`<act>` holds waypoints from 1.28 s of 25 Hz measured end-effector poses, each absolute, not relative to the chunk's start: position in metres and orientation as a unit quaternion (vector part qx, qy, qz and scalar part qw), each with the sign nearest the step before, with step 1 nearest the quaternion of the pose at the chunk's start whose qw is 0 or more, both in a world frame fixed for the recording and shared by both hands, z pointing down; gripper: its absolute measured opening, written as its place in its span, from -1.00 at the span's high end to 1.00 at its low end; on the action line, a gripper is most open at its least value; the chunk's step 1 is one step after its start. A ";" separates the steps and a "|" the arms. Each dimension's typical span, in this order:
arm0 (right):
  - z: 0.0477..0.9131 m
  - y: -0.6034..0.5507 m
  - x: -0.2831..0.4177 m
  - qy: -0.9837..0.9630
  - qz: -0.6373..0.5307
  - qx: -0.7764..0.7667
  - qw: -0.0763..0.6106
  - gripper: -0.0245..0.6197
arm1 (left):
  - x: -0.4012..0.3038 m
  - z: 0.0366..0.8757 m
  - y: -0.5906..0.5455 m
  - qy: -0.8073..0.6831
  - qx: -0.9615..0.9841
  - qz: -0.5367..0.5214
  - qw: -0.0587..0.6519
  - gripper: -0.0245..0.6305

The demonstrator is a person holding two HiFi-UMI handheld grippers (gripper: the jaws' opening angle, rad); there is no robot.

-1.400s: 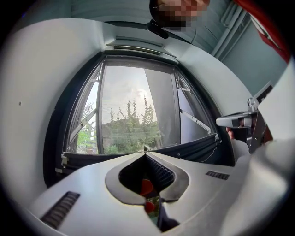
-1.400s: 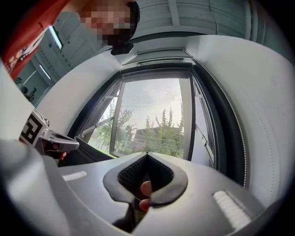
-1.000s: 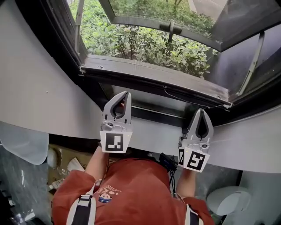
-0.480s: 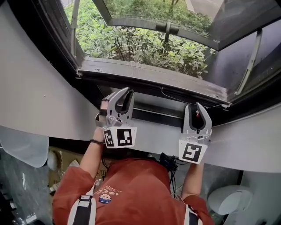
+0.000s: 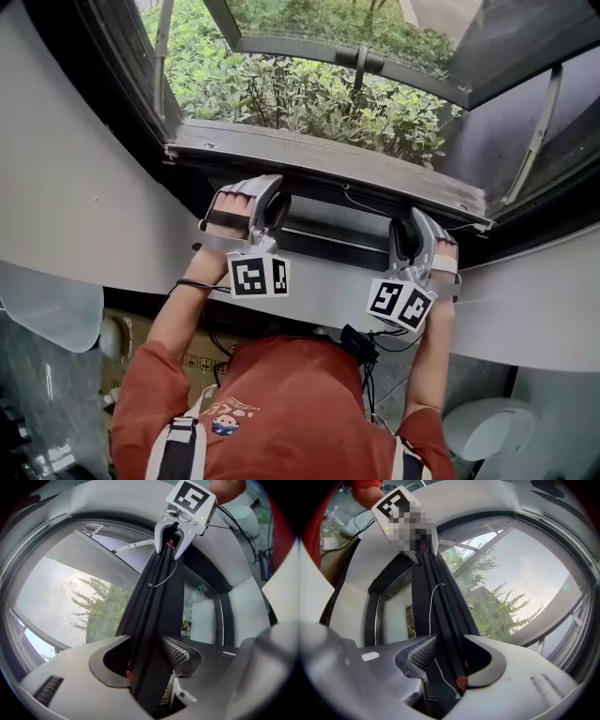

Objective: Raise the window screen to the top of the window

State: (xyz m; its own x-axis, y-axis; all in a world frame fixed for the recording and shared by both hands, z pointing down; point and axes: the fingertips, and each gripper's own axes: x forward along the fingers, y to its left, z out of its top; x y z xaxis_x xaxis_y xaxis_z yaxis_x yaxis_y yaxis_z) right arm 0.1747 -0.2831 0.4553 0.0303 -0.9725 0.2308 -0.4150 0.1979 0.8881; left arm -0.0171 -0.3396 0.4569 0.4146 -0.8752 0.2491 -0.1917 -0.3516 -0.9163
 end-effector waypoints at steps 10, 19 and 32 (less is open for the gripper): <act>0.466 -0.295 0.193 -0.526 -0.334 0.529 0.576 0.35 | -0.019 0.462 -0.354 0.348 -0.665 -0.451 0.484 0.38; 0.472 -0.292 0.190 -0.550 -0.318 0.525 0.567 0.34 | -0.017 0.465 -0.350 0.336 -0.699 -0.439 0.453 0.38; 0.465 -0.291 0.188 -0.601 -0.282 0.521 0.536 0.34 | -0.014 0.458 -0.347 0.311 -0.717 -0.430 0.451 0.38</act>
State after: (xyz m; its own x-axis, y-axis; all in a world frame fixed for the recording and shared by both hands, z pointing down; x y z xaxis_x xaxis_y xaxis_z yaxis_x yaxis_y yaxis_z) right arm 0.1875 -0.2905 0.4655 0.1179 -0.9288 0.3513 -0.3234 0.2985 0.8979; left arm -0.0143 -0.3468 0.4581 0.4362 -0.8343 0.3370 -0.0573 -0.3995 -0.9149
